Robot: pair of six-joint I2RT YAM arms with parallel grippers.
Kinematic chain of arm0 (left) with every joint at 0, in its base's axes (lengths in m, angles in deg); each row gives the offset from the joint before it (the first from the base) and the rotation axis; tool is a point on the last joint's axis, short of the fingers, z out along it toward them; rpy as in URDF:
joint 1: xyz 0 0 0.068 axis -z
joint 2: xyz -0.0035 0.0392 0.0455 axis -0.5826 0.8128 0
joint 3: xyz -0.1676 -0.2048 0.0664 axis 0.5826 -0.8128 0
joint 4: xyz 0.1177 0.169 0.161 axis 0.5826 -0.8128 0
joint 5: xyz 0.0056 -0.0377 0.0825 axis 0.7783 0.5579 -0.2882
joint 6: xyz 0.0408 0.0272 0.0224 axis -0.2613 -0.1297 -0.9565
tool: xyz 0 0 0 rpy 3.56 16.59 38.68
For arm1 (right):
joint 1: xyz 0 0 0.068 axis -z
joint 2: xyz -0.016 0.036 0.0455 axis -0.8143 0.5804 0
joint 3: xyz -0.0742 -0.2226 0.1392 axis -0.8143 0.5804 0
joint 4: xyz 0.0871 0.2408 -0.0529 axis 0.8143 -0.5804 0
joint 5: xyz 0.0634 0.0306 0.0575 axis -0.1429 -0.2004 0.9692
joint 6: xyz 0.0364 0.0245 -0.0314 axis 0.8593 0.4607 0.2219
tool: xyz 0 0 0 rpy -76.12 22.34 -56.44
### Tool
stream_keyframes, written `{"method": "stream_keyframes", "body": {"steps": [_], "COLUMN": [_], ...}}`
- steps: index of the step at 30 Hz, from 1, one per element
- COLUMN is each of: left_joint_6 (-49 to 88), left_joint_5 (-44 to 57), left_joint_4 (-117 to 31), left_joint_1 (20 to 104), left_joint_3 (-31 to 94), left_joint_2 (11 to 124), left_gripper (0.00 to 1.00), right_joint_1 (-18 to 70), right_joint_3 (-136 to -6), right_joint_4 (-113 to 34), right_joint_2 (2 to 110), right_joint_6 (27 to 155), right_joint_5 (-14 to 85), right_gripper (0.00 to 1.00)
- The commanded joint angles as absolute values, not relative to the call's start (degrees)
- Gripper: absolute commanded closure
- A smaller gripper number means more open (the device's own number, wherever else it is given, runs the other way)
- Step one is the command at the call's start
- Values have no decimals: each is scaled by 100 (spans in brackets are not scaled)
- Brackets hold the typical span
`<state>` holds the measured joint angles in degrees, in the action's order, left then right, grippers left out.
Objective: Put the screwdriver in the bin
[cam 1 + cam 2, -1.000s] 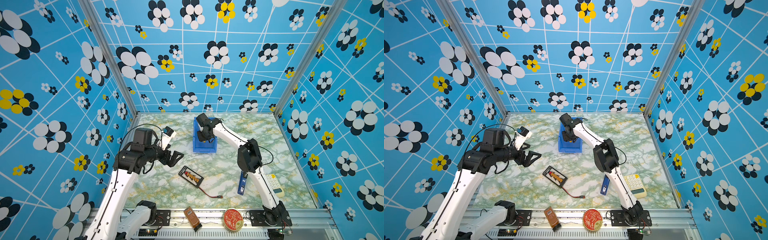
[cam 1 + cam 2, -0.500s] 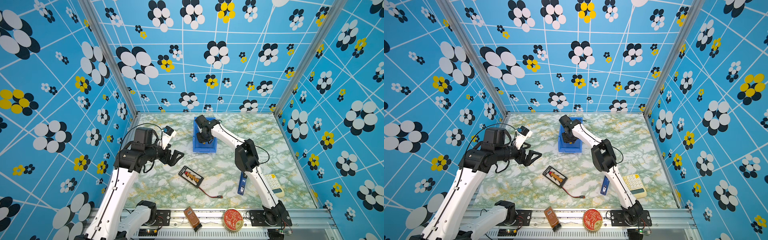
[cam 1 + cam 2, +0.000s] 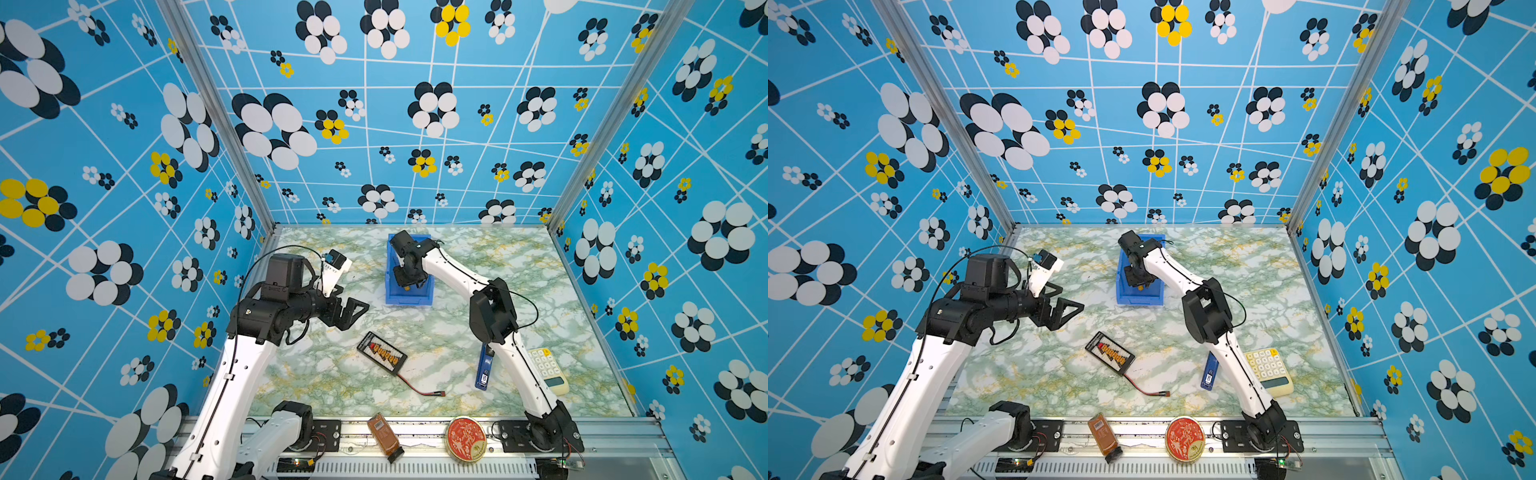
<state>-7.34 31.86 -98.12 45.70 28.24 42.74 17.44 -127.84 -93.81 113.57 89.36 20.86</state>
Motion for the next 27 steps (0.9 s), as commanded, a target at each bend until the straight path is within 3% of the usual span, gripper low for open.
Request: {"method": "stream_keyframes", "body": {"steps": [1,10,17,23,27], "left_joint_6": [-725,-750,-903,-868,-877], "left_joint_5": [3294,3008,2413,2217,1966], "left_joint_4": [-9675,-9397,-9350,-9267,-9170], "left_joint_1": [4512,4433,4376,4400,4459], "left_joint_3": [2826,2354,2217,2153,1941], "left_joint_2": [4287,4472,4653,4779,4797], "left_gripper": [1,1,1,1,1], "right_joint_1": [1751,1710,1664,1672,1674], "right_joint_3": [-12920,-11817,-8910,-6510,-5400], "right_joint_4": [-9646,-8849,-6666,-5522,-5202], "right_joint_2": [10885,9352,7027,5330,4368], "right_joint_6": [8923,9031,9237,9092,9083], "right_joint_5": [1882,2385,2616,2107,1170], "right_gripper": [64,55,46,42,41]}}
